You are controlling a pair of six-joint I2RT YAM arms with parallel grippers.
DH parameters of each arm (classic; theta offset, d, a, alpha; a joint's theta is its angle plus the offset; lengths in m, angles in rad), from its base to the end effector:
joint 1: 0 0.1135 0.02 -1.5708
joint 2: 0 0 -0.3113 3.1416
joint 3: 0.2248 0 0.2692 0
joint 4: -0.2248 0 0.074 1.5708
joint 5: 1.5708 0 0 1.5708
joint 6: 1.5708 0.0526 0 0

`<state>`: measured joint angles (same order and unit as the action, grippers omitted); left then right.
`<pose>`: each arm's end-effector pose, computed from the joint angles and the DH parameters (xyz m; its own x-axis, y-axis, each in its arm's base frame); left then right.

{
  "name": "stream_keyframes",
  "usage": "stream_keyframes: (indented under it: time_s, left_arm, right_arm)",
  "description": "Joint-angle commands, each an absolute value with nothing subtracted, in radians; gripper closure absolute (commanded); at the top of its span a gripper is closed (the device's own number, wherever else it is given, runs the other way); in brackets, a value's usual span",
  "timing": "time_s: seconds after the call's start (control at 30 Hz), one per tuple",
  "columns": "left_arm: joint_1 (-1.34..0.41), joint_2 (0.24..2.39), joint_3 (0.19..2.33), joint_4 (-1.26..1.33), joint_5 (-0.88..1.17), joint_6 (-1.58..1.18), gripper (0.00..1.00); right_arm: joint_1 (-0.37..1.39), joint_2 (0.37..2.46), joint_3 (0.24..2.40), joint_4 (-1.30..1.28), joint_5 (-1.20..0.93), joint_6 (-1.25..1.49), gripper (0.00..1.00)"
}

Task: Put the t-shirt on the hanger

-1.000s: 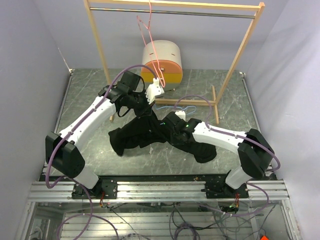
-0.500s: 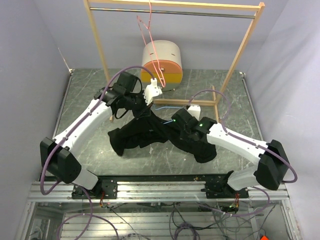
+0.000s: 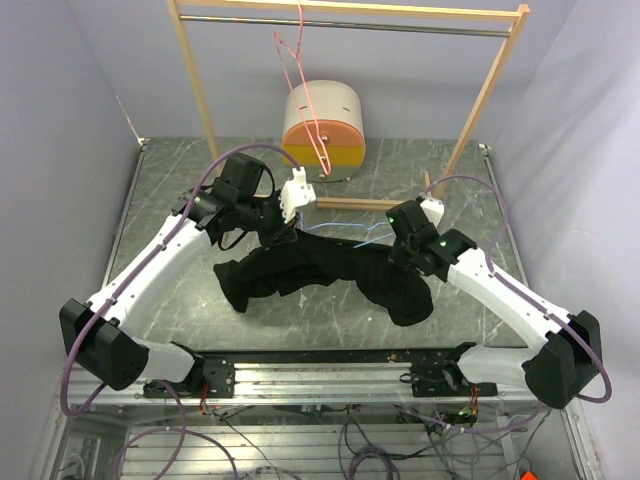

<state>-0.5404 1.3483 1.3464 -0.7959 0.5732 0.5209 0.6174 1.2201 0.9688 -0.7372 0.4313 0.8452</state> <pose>0.2395 -0.1769 0.3920 -0.1557 0.5810 -0.7989 0.9621 0.2726 0.0108 0.2159 0.1263 0.2970 -0.7051 0.3329 -0.6261 0.2849 0.9416 0.1797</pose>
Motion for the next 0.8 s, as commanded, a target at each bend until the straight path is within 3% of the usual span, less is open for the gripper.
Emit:
stream_keyframes:
  time_s: [0.0,0.77]
  left_arm:
    - [-0.536,1.314,1.334,-0.796,0.614,0.564,0.93]
    - [-0.547,1.449,1.391,-0.756,0.526,0.630,0.93]
  right_arm:
    - [0.573,1.229,1.026,-0.742,0.450,0.773,1.00]
    - [0.534,1.247,1.272,-0.848,0.442,0.602,1.00]
